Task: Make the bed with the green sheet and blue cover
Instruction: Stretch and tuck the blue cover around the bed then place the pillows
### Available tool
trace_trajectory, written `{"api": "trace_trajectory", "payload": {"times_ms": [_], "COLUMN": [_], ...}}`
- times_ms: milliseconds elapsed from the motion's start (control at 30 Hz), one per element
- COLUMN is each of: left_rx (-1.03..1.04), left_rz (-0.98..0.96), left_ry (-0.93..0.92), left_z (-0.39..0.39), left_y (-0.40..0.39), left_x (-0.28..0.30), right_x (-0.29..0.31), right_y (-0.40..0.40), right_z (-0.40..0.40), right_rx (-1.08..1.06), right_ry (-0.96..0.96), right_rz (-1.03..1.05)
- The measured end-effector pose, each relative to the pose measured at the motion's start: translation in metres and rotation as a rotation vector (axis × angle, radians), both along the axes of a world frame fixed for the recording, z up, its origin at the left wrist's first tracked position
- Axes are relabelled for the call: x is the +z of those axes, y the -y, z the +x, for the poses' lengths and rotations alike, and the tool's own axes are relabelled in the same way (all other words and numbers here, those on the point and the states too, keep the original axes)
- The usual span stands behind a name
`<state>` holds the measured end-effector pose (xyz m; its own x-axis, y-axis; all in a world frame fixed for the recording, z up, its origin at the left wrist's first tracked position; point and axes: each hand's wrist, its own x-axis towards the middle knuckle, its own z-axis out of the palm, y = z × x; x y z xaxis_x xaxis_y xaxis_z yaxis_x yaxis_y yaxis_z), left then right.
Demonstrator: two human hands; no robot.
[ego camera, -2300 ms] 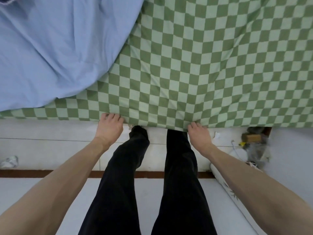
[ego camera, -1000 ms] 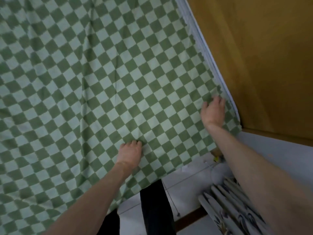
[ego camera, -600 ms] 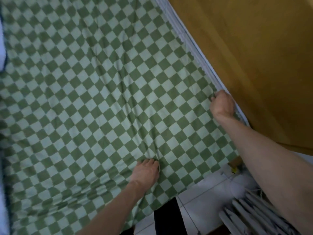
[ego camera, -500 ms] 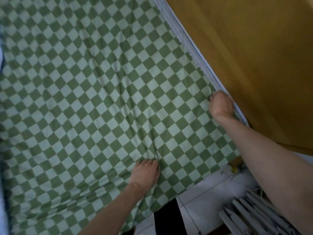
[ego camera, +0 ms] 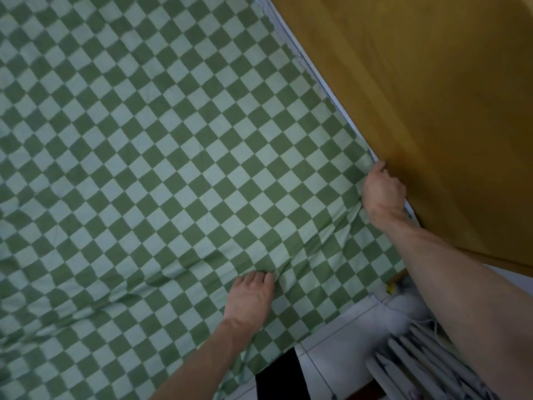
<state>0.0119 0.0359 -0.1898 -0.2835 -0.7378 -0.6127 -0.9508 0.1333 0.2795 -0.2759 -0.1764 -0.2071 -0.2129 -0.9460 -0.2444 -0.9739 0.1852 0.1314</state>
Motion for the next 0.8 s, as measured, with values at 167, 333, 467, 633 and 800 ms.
{"api": "trace_trajectory", "payload": {"times_ms": [167, 333, 467, 633, 800], "left_rx": [0.126, 0.017, -0.002, -0.214, -0.22], "left_rz": [0.063, 0.054, 0.217, 0.24, 0.206], "left_ry": [0.011, -0.019, 0.216, 0.215, 0.095], "left_z": [-0.009, -0.028, -0.03, -0.035, -0.039], "left_y": [-0.007, -0.057, -0.08, -0.068, -0.084], "left_x": [0.012, 0.03, 0.027, 0.017, 0.016], "right_x": [0.02, 0.031, 0.021, 0.004, 0.01], "right_y": [-0.001, -0.075, -0.146, -0.155, -0.157], "right_z": [-0.013, -0.024, -0.029, -0.038, -0.055], "right_rx": [0.084, -0.137, -0.661, -0.811, -0.767], "right_ry": [0.068, 0.247, 0.25, 0.278, 0.258], "right_rz": [0.075, -0.067, -0.007, 0.079, 0.148]}}
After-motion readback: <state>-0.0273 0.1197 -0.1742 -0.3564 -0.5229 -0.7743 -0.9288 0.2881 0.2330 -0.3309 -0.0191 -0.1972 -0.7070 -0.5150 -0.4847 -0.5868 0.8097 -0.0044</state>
